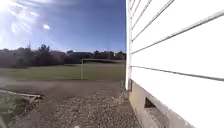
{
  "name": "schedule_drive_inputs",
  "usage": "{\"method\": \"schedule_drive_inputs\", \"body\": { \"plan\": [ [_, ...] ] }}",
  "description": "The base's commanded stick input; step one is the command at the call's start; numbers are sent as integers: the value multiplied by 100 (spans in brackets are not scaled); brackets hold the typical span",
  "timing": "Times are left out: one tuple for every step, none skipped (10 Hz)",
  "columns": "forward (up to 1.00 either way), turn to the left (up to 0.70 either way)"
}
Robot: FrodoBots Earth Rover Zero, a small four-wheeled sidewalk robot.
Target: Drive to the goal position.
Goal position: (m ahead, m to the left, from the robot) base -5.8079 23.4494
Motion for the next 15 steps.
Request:
{"method": "schedule_drive_inputs", "body": {
  "plan": [
    [4,0],
    [5,0],
    [5,0],
    [5,0],
    [5,0],
    [5,0],
    [5,0],
    [5,0],
    [5,0],
    [5,0],
    [5,0],
    [5,0],
    [5,0],
    [5,0],
    [5,0]
  ]
}}
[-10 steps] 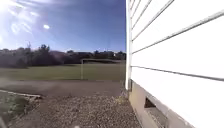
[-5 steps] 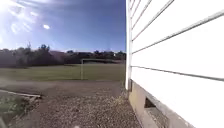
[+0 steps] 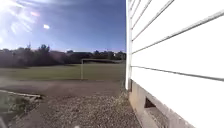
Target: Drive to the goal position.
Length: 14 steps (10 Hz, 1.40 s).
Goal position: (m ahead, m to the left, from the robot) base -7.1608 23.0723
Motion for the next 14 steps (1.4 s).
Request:
{"method": "schedule_drive_inputs", "body": {
  "plan": [
    [5,0],
    [5,0],
    [5,0],
    [5,0],
    [5,0],
    [5,0],
    [5,0],
    [5,0],
    [5,0],
    [5,0],
    [5,0],
    [5,0],
    [5,0],
    [5,0]
  ]
}}
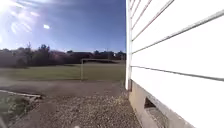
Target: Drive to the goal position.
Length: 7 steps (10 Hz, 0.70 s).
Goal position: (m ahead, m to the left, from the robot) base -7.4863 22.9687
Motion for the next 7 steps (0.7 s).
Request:
{"method": "schedule_drive_inputs", "body": {
  "plan": [
    [5,0],
    [5,0],
    [5,0],
    [5,0],
    [5,0],
    [5,0],
    [5,0]
  ]
}}
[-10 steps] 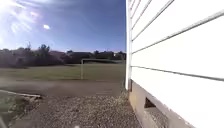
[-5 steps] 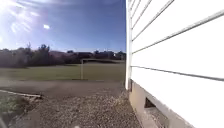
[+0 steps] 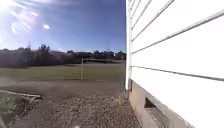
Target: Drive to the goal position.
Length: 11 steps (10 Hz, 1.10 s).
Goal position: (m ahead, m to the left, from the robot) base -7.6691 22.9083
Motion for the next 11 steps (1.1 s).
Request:
{"method": "schedule_drive_inputs", "body": {
  "plan": [
    [5,0],
    [5,0],
    [5,0],
    [5,0],
    [5,0],
    [5,0],
    [5,0],
    [5,0],
    [5,0],
    [5,0],
    [5,0]
  ]
}}
